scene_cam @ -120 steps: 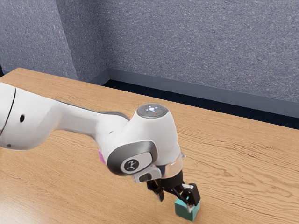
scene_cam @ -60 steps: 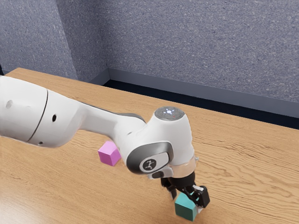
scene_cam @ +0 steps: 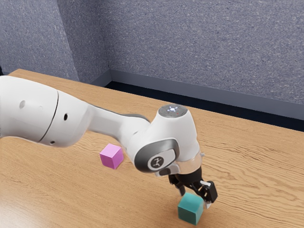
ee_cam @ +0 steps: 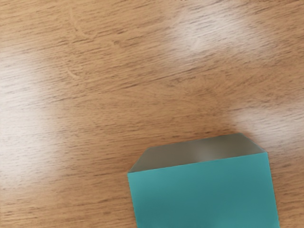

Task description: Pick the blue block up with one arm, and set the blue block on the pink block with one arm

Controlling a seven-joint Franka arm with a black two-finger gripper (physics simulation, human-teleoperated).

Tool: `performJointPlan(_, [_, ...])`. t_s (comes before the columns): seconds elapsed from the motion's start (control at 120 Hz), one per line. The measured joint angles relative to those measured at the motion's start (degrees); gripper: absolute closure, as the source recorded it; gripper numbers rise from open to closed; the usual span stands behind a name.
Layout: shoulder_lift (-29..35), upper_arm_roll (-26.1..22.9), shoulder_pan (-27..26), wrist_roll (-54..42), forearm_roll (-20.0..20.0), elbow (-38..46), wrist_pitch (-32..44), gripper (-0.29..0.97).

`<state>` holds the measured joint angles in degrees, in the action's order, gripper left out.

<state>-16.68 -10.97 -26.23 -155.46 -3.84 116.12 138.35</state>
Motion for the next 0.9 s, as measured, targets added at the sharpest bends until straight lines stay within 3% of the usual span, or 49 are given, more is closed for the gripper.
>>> performJointPlan(0.342, [-1.4, 1.5, 0.0, 1.7, -1.0, -2.5, -7.1, 0.00])
performJointPlan(0.9, [-5.1, 1.0, 0.0, 3.0, -0.2, -5.1, -8.9, 0.00])
